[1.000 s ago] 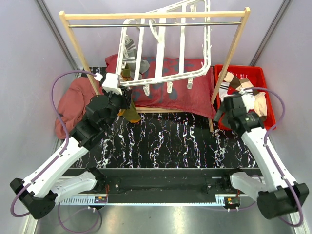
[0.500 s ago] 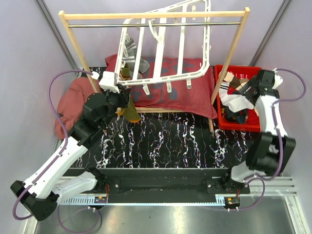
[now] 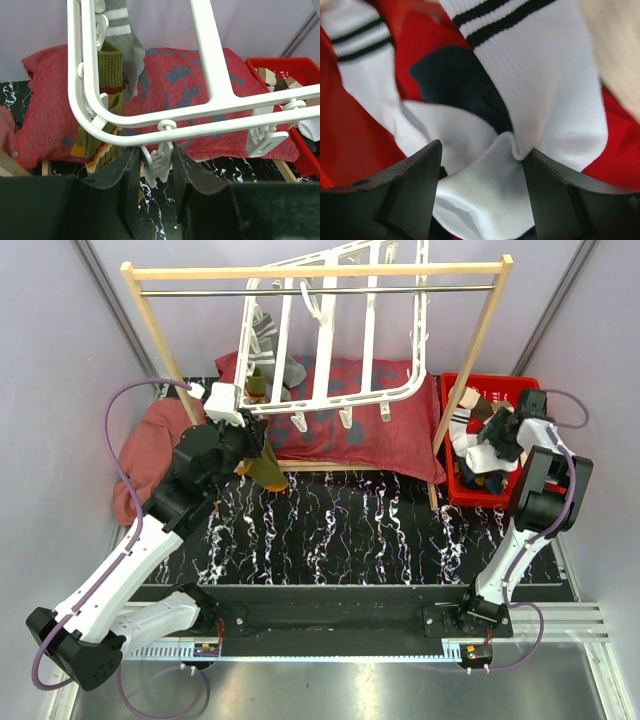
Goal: Clip the socks to the hanger
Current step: Move the bin to the center of the board.
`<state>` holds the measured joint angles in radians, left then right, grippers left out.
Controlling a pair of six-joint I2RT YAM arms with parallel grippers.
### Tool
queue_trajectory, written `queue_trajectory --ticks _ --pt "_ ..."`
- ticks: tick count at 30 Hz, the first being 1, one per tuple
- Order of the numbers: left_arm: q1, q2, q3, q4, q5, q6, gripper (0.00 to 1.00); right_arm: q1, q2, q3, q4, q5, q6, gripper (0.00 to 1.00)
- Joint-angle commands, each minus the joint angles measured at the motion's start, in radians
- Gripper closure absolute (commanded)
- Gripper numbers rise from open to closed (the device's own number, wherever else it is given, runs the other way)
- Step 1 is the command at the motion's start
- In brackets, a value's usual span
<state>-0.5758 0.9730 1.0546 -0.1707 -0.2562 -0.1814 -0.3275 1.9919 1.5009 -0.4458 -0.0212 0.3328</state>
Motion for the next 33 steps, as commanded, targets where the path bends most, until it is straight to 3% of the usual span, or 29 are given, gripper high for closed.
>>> queue_trajectory --ticks 1,8,13,19,25,30,33 --pt "0.005 0.009 0.019 -0.081 0.037 -0.006 1.00 0.004 -0.085 -0.156 -0.007 -0.100 0.001 0.27" --pt "0.004 -0.005 0.016 -0.079 0.044 -0.010 1.00 0.005 -0.194 -0.451 -0.018 -0.186 0.159 0.26" --pt "0.007 -0.013 0.018 -0.078 0.051 -0.010 1.00 0.005 -0.373 -0.649 -0.048 -0.174 0.202 0.20" --pt "0.007 -0.020 0.015 -0.076 0.054 -0.010 1.00 0.005 -0.593 -0.723 -0.096 -0.144 0.236 0.16" --pt "0.007 -0.030 0.015 -0.078 0.057 -0.012 1.00 0.005 -0.682 -0.567 -0.178 -0.066 0.163 0.11" --pt "0.007 -0.031 0.015 -0.075 0.055 -0.009 1.00 0.005 -0.621 -0.360 -0.248 0.117 0.042 0.10" --pt "0.005 -0.033 0.013 -0.073 0.054 -0.007 1.00 0.005 -0.532 -0.243 -0.286 0.167 -0.043 0.14"
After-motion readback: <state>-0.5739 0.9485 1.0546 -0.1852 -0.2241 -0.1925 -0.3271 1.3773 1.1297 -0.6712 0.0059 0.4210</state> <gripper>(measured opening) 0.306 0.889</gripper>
